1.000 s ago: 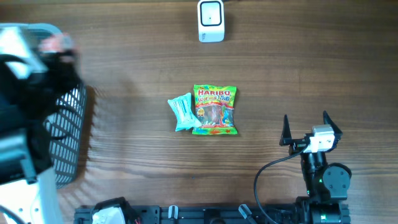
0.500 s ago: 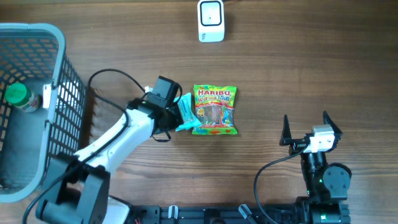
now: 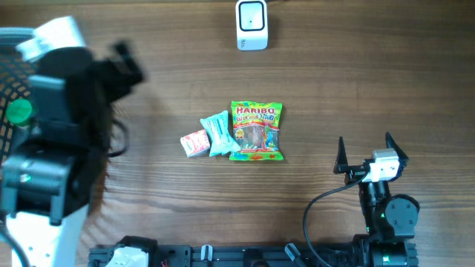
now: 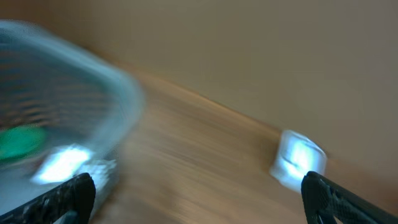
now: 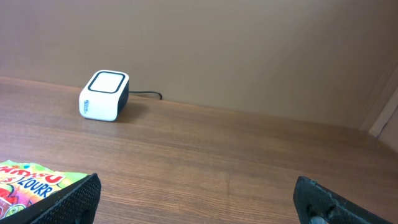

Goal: Scan the item barcode
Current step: 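Grasp the green-lidded jar in the basket and place it right of the Haribo bag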

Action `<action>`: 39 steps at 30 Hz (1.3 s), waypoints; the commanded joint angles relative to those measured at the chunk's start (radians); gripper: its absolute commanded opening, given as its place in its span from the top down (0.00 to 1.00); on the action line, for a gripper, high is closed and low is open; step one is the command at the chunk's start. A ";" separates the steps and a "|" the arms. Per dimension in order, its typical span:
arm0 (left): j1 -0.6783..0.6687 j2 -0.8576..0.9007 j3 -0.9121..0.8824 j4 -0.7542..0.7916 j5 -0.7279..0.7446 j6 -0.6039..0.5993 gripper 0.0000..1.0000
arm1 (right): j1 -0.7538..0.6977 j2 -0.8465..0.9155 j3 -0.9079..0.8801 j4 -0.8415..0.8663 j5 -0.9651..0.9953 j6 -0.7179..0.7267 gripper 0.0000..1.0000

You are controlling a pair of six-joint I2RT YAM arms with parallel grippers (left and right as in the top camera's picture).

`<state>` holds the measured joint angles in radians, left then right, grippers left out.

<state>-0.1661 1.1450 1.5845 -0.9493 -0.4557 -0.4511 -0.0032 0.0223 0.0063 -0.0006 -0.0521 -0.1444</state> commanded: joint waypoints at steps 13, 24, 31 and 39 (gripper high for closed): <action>0.630 0.504 -0.010 0.020 -0.043 -0.165 0.00 | -0.003 -0.005 -0.001 0.002 -0.011 -0.013 0.00; 0.668 0.752 -0.010 0.171 -0.046 -0.103 0.00 | -0.003 -0.005 -0.001 0.002 -0.011 -0.013 0.00; 0.721 0.824 -0.010 0.196 -0.046 -0.102 0.00 | -0.003 -0.005 -0.001 0.002 -0.011 -0.013 0.00; 0.760 0.857 -0.014 0.294 0.078 -0.102 0.00 | -0.003 -0.005 -0.001 0.002 -0.011 -0.013 0.00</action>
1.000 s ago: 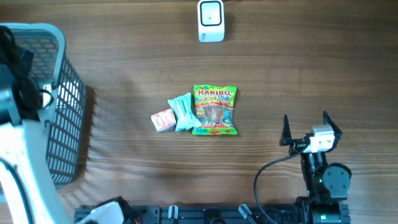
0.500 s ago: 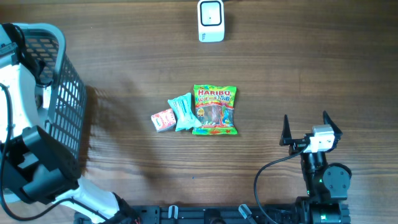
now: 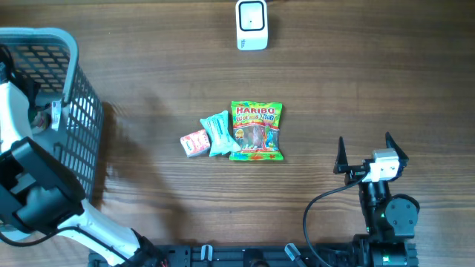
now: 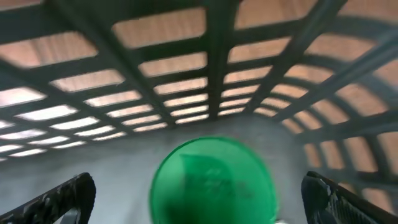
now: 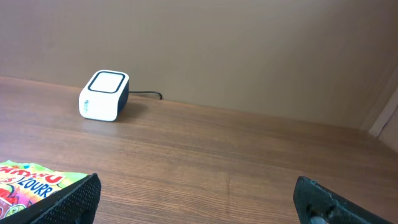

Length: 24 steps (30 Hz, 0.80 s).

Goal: Scan the item barcode
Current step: 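Grasp the green-lidded jar in the basket and place it right of the Haribo bag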

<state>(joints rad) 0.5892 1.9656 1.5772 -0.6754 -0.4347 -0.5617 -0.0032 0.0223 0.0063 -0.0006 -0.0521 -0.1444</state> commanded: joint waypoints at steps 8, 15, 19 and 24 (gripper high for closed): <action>0.005 0.124 -0.007 0.025 0.075 0.036 0.05 | -0.003 -0.005 -0.001 0.002 -0.011 -0.013 0.00; 0.004 0.093 -0.007 0.002 -0.027 0.114 0.43 | -0.003 -0.005 -0.001 0.002 -0.011 -0.013 0.00; -0.001 0.021 -0.007 -0.029 -0.021 0.108 0.41 | -0.003 -0.005 -0.001 0.002 -0.011 -0.013 0.00; -0.060 -0.208 -0.006 -0.055 0.023 0.106 0.39 | -0.003 -0.005 -0.001 0.002 -0.011 -0.013 0.00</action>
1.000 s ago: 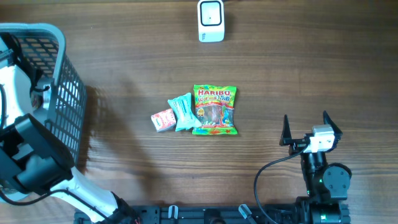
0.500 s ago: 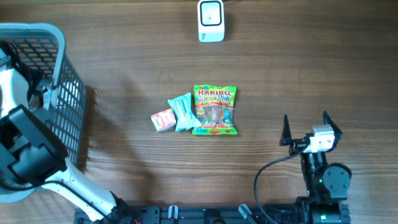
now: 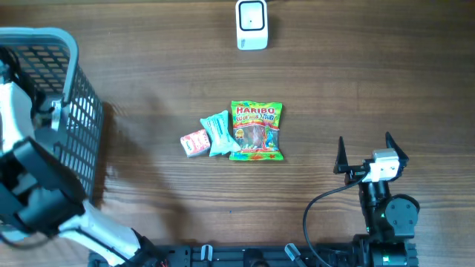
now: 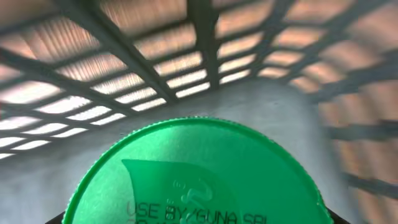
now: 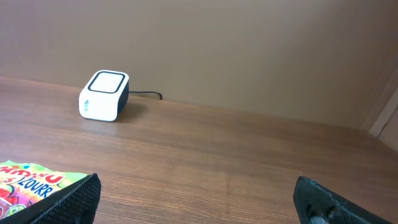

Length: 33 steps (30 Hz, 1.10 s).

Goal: Scan the item barcode
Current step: 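Grasp the green-lidded jar in the basket and place it right of the Haribo bag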

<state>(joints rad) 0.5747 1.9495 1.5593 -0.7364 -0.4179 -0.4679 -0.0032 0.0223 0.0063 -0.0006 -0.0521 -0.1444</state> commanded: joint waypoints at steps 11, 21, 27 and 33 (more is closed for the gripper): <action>-0.601 -0.749 0.011 -0.002 0.401 -0.018 0.38 | -0.003 -0.005 -0.001 0.002 -0.011 -0.013 0.00; -1.347 -0.056 0.012 0.156 0.391 -0.010 0.38 | -0.003 -0.005 -0.001 0.002 -0.011 -0.013 0.00; -1.452 0.140 0.012 0.180 0.392 -0.011 0.38 | -0.003 -0.005 -0.001 0.002 -0.011 -0.013 0.00; -1.454 0.040 0.178 0.034 0.258 0.105 0.00 | -0.003 -0.005 -0.001 0.002 -0.011 -0.013 0.00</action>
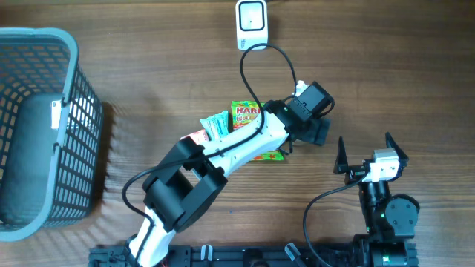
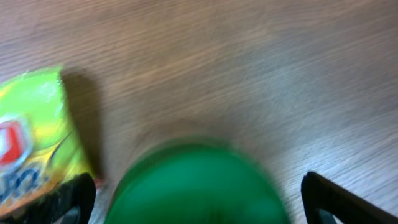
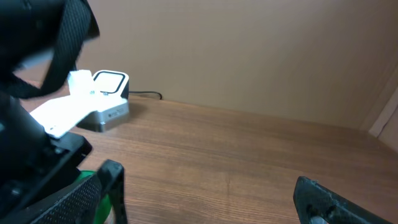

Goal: Scan the item barcode
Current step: 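Grasp the green-lidded jar in the basket and place it right of the Haribo bag, then reach into the basket and grasp the white Hansaplast plaster box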

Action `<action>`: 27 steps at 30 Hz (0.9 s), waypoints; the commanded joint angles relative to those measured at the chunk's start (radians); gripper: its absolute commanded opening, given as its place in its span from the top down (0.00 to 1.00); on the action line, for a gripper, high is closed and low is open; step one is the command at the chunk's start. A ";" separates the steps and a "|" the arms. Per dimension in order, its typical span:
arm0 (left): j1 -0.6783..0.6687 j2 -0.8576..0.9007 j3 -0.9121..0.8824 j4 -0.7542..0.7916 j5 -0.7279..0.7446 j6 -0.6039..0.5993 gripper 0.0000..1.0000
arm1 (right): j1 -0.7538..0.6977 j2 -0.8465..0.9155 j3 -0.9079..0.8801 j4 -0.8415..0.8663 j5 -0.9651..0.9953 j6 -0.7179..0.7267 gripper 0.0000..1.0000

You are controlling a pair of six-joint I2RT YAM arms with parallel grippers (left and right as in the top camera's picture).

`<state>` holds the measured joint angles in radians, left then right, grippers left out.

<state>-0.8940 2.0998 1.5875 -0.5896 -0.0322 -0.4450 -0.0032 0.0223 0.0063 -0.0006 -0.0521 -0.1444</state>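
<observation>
A green-lidded container (image 2: 196, 186) shows blurred between the fingers of my left gripper (image 2: 199, 205). That gripper (image 1: 310, 135) hangs over the table's middle, just right of the Haribo bag (image 1: 245, 113), and hides the container from overhead. In the right wrist view a strip of the green container (image 3: 84, 196) shows beside a left finger. The white scanner (image 1: 251, 24) stands at the far edge, partly hidden behind the left arm in the right wrist view. My right gripper (image 1: 364, 148) rests open and empty at the near right.
A grey mesh basket (image 1: 67, 59) stands at the far left. A teal packet (image 1: 217, 126) lies against the Haribo bag, with the left arm crossing over both. The scanner's black cable runs off the far edge.
My left gripper was down in the basket, close over the green lid. Now it is out over the table's middle beside the Haribo bag, with the green-lidded container between its fingers. The right arm has not moved.
My left arm was first beside the basket, gripper open, with a green item inside it. Then the open gripper was inside the basket above the green lid, then closer over it. Now the container is out of the basket, held beside the Haribo bag.
</observation>
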 commanded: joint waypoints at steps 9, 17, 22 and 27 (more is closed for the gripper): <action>0.816 -0.610 0.580 -0.687 -0.368 -0.223 0.00 | -0.003 -0.005 -0.001 0.002 -0.011 -0.013 0.00; 1.586 -0.441 0.383 -0.776 0.121 -0.296 0.00 | -0.003 -0.005 -0.001 0.002 -0.011 -0.013 0.00; 1.579 -0.274 0.235 -0.626 0.121 -0.296 0.00 | -0.003 -0.005 -0.001 0.002 -0.011 -0.013 0.00; 1.556 -0.098 0.179 -0.575 0.085 -0.296 0.11 | -0.003 -0.005 -0.001 0.002 -0.011 -0.013 0.00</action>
<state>0.6811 1.9366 1.7893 -1.1759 0.0769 -0.7395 -0.0055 0.0223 0.0063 -0.0006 -0.0525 -0.1444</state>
